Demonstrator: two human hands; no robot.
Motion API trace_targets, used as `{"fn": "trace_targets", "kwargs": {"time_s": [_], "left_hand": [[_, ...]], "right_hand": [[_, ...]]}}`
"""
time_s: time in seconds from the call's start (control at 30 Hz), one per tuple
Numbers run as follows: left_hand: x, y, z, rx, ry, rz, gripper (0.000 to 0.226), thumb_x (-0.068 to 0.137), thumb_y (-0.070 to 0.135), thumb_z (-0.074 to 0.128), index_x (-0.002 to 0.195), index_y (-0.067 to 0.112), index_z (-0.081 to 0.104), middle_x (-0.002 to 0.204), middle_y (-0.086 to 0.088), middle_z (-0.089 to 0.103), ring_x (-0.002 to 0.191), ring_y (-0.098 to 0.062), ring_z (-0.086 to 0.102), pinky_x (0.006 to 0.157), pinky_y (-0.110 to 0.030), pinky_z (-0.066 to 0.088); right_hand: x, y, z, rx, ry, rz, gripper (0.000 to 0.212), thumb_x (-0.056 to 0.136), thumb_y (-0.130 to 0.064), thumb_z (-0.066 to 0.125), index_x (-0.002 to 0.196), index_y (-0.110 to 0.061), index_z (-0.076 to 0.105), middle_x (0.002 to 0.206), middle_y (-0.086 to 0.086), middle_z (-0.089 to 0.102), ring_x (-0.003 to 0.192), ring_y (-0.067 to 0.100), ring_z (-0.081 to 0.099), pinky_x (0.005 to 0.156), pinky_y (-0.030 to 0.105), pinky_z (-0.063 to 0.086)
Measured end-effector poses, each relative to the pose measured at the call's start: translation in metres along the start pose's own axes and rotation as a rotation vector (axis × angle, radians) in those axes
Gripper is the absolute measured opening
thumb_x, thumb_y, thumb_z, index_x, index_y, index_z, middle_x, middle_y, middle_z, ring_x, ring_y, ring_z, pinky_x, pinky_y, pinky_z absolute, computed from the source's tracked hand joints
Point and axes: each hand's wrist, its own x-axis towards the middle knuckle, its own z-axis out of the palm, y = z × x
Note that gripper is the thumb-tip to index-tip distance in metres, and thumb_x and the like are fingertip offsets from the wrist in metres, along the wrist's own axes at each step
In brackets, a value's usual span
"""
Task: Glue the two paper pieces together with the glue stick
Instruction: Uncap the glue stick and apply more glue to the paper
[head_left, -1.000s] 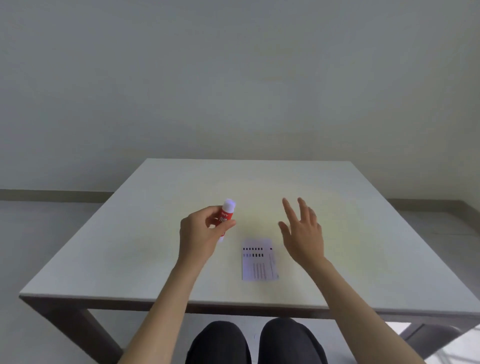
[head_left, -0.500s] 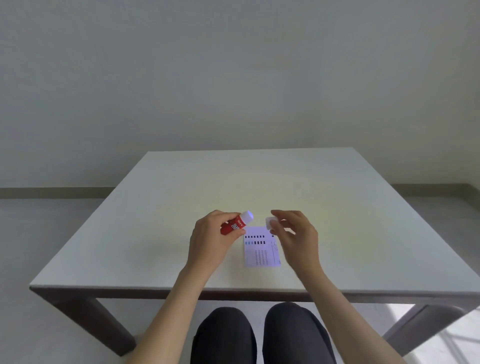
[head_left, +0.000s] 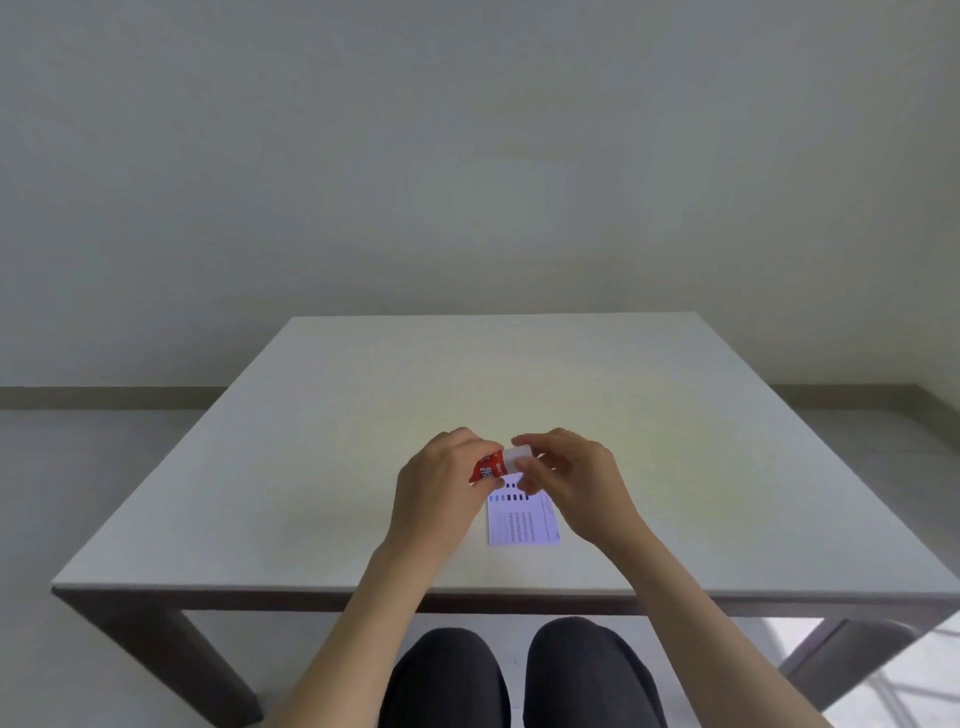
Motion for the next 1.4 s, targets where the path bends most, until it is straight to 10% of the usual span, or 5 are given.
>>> {"fn": "trace_targets", "kwargs": {"time_s": [0.13, 0.27, 0.8, 0.93, 1.4], "left_hand": [[-0.004, 0.001, 0.0, 0.044, -0.022, -0.013, 0.02, 0.078, 0.033, 0.071, 0.095, 0.025, 0.066, 0.091, 0.01, 0.064, 0.078, -0.006, 0.051, 0.057, -0.012, 0.031], [-0.003, -0.001, -0.005, 0.057, -0.008, -0.035, 0.022, 0.074, 0.032, 0.074, 0.087, 0.023, 0.059, 0.088, 0.011, 0.059, 0.077, -0.007, 0.048, 0.053, -0.014, 0.029], [0.0, -0.003, 0.004, 0.081, 0.052, -0.029, 0.034, 0.071, 0.029, 0.077, 0.079, 0.02, 0.045, 0.082, 0.01, 0.047, 0.074, -0.012, 0.048, 0.047, -0.016, 0.023], [0.002, -0.008, 0.019, 0.116, 0.052, -0.006, 0.045, 0.067, 0.026, 0.079, 0.073, 0.023, 0.035, 0.078, 0.009, 0.044, 0.07, -0.012, 0.043, 0.043, -0.019, 0.02], [0.066, -0.068, 0.059, -0.36, 0.294, -0.608, 0.045, 0.063, 0.025, 0.083, 0.081, 0.007, 0.046, 0.09, -0.012, 0.058, 0.085, -0.032, 0.056, 0.063, -0.033, 0.037]], "right_hand": [[0.004, 0.001, 0.004, -0.353, -0.012, 0.089, 0.055, 0.091, -0.056, 0.04, 0.064, -0.011, 0.059, 0.056, 0.004, 0.057, 0.05, 0.017, 0.047, 0.055, 0.03, 0.039], [0.002, -0.003, 0.004, -0.07, -0.117, -0.038, 0.013, 0.088, -0.034, 0.06, 0.097, -0.026, 0.057, 0.075, -0.009, 0.061, 0.055, 0.011, 0.058, 0.056, 0.023, 0.046], [0.011, -0.008, -0.001, -0.327, -0.143, -0.116, 0.03, 0.086, -0.049, 0.055, 0.096, -0.021, 0.059, 0.062, -0.007, 0.054, 0.052, 0.008, 0.047, 0.051, 0.026, 0.039], [0.009, -0.008, 0.01, -0.504, -0.053, 0.057, 0.063, 0.085, -0.064, 0.045, 0.05, -0.012, 0.038, 0.046, -0.002, 0.034, 0.045, 0.016, 0.031, 0.045, 0.027, 0.027], [-0.04, 0.025, 0.006, -0.002, -0.343, 0.273, 0.08, 0.071, -0.08, 0.016, 0.084, -0.024, 0.071, 0.053, -0.006, 0.06, 0.051, 0.007, 0.059, 0.07, 0.024, 0.05]]}}
